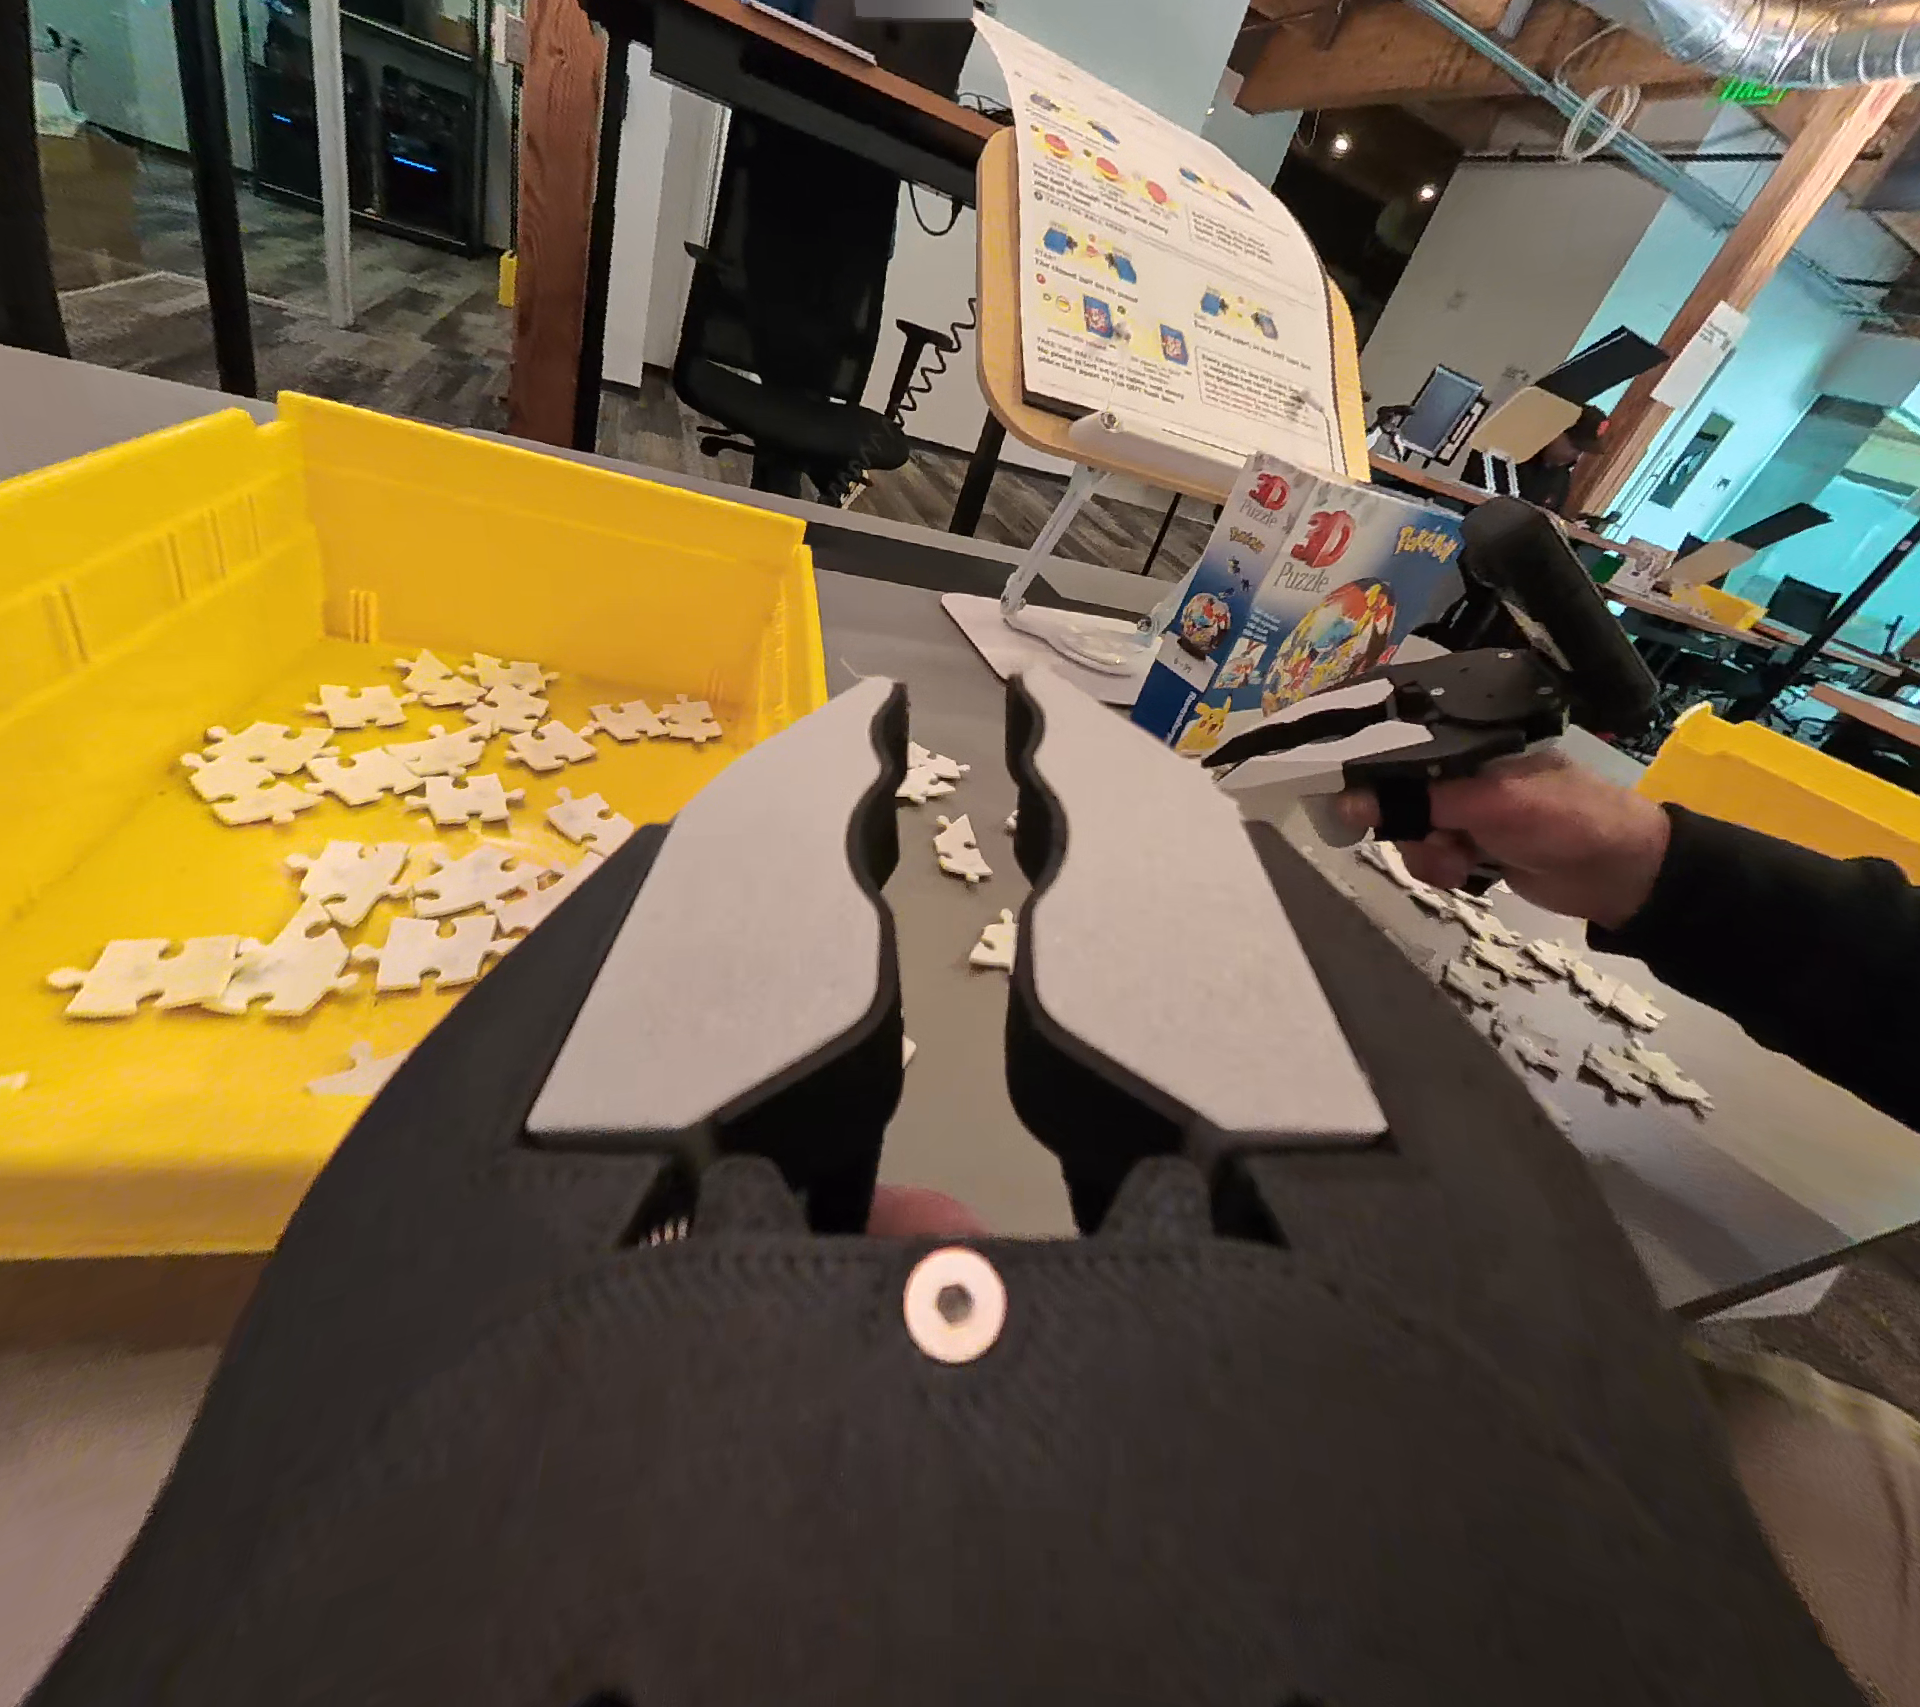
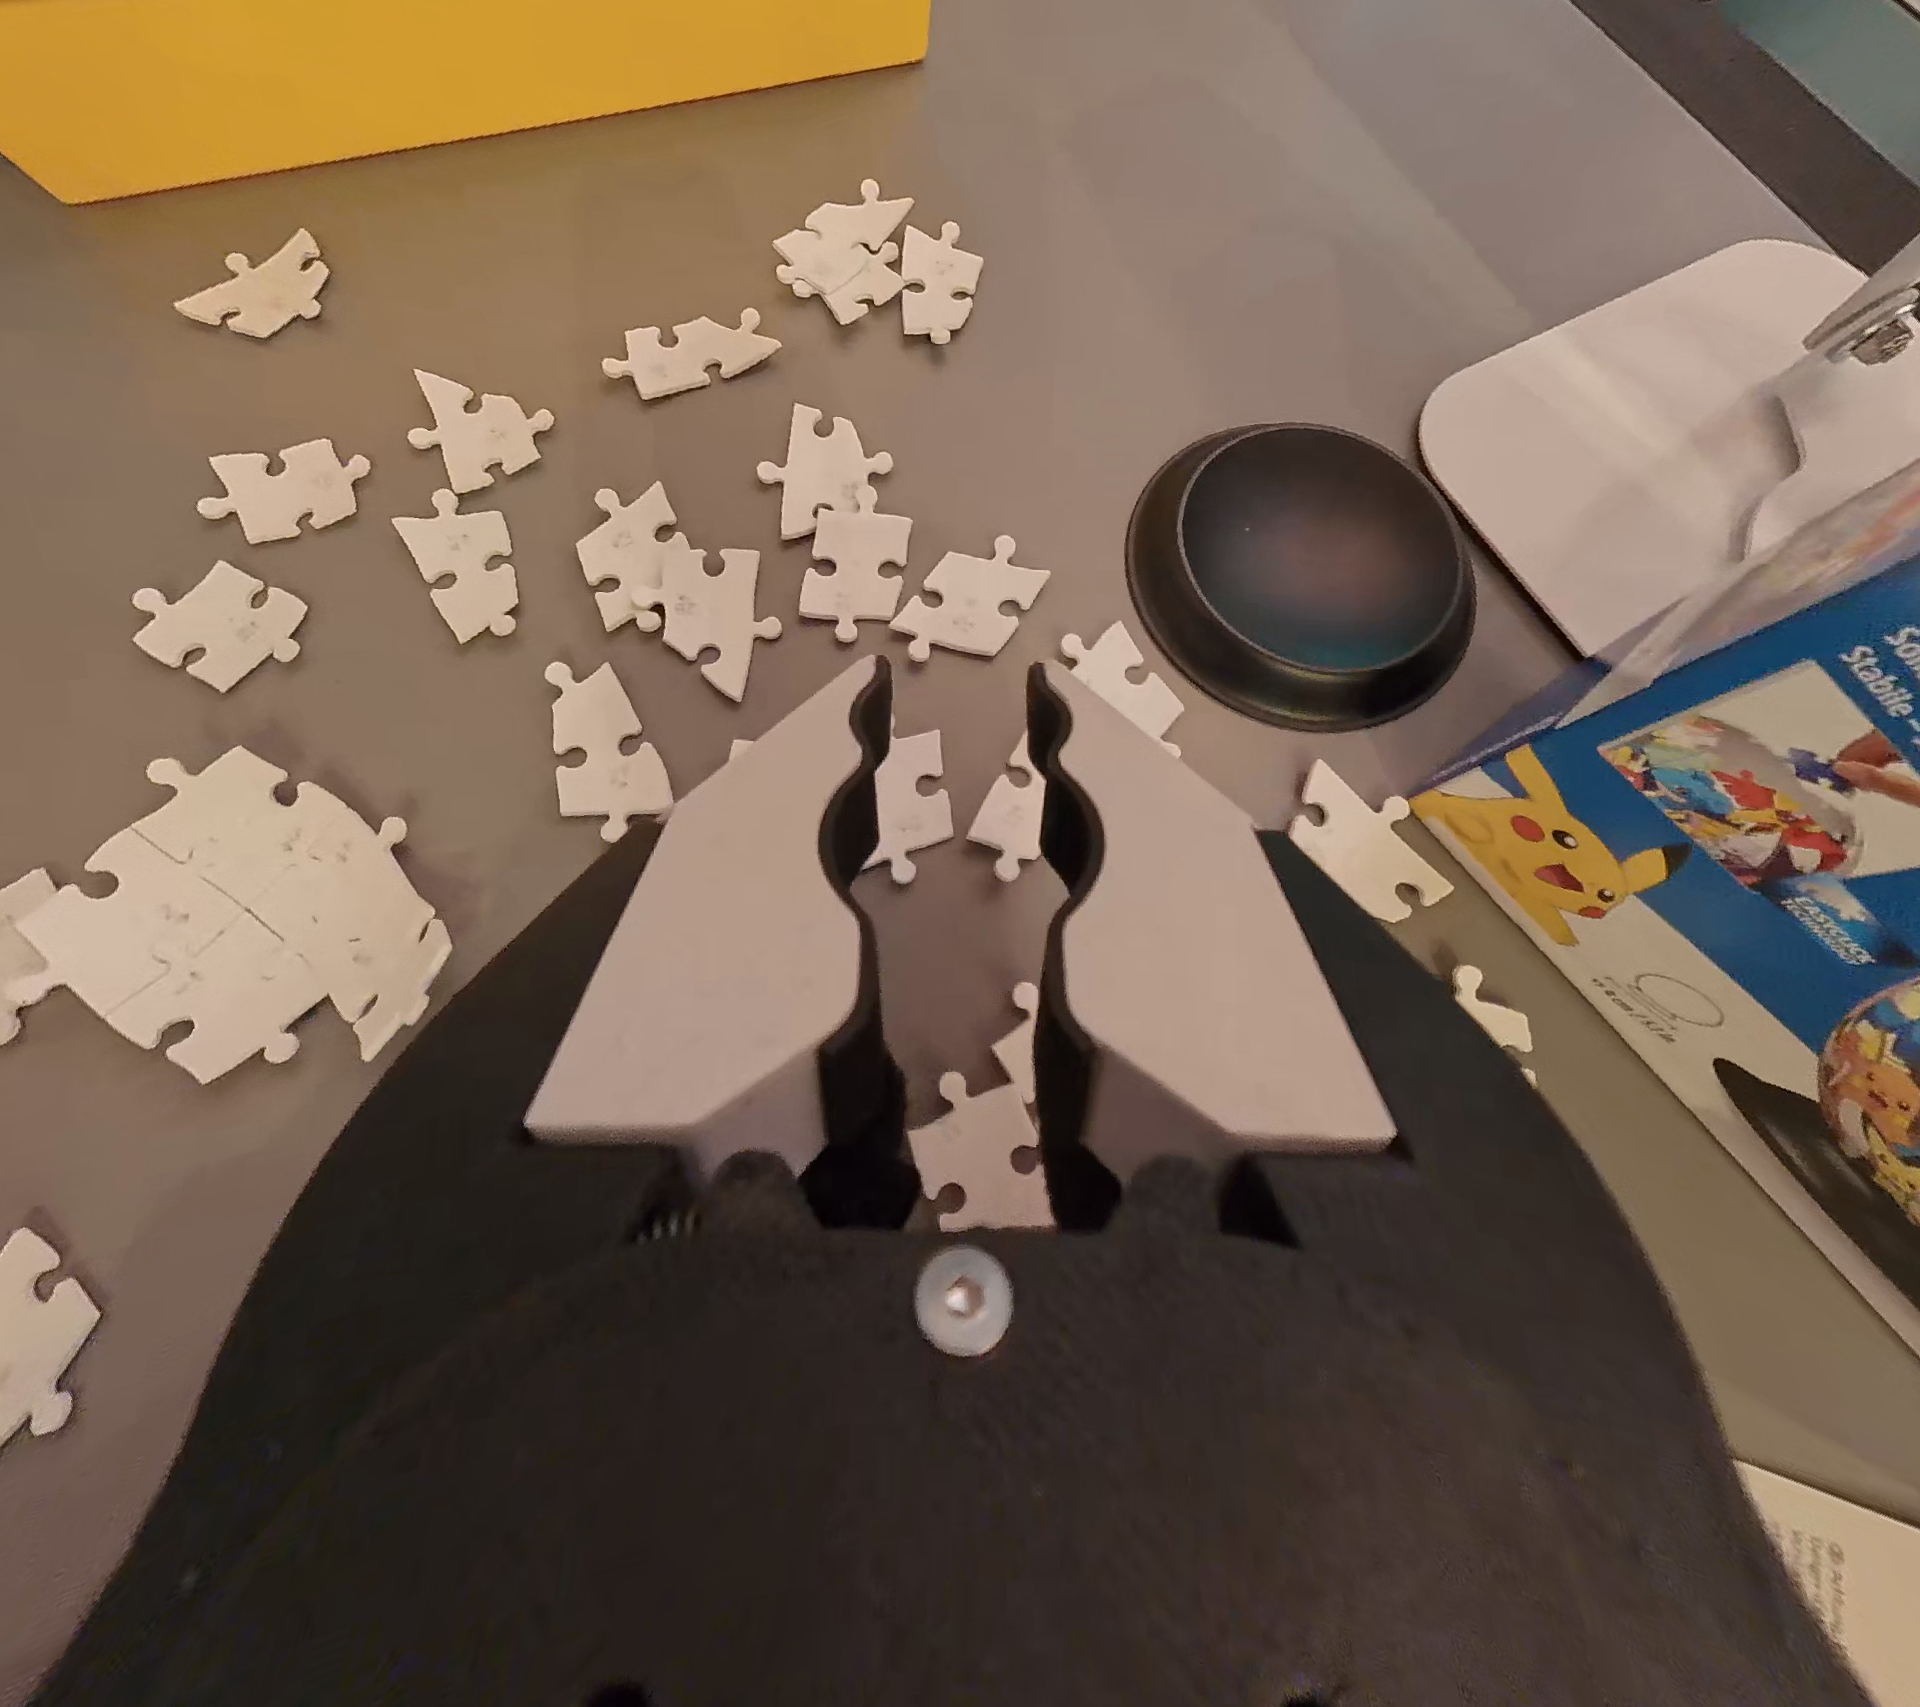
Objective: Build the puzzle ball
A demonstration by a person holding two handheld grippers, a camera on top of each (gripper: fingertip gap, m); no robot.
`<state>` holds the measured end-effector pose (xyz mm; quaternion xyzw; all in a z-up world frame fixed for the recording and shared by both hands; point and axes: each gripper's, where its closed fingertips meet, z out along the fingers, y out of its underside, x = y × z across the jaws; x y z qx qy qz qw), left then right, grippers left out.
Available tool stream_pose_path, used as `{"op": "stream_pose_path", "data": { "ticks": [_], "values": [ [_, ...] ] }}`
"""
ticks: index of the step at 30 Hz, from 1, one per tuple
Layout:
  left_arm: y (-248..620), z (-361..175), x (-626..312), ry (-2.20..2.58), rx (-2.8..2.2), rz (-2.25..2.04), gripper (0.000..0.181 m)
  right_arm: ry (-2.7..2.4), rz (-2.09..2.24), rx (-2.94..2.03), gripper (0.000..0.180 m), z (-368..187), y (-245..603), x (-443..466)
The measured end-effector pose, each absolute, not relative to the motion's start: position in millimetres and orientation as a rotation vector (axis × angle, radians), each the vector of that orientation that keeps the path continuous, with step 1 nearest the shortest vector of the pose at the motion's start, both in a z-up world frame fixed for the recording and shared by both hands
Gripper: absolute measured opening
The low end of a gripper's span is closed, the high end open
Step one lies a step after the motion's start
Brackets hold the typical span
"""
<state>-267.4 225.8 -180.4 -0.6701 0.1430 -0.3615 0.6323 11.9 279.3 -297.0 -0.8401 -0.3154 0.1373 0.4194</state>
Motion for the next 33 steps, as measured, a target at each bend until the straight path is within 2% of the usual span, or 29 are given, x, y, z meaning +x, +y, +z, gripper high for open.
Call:
{"op": "stream_pose_path", "data": {
  "ticks": [21,33],
  "values": [
    [203.2,-239.8,-187.7,0.709,-1.708,-0.827,0.023,-0.813,0.349,-2.095,0.025,-287.5,265.8,17.3],
    [187.1,-288.6,-130.2,0.993,-1.892,-0.823,0.030,-1.065,0.446,-2.073,0.018,-288.3,214.2,7.4]
  ]
}}
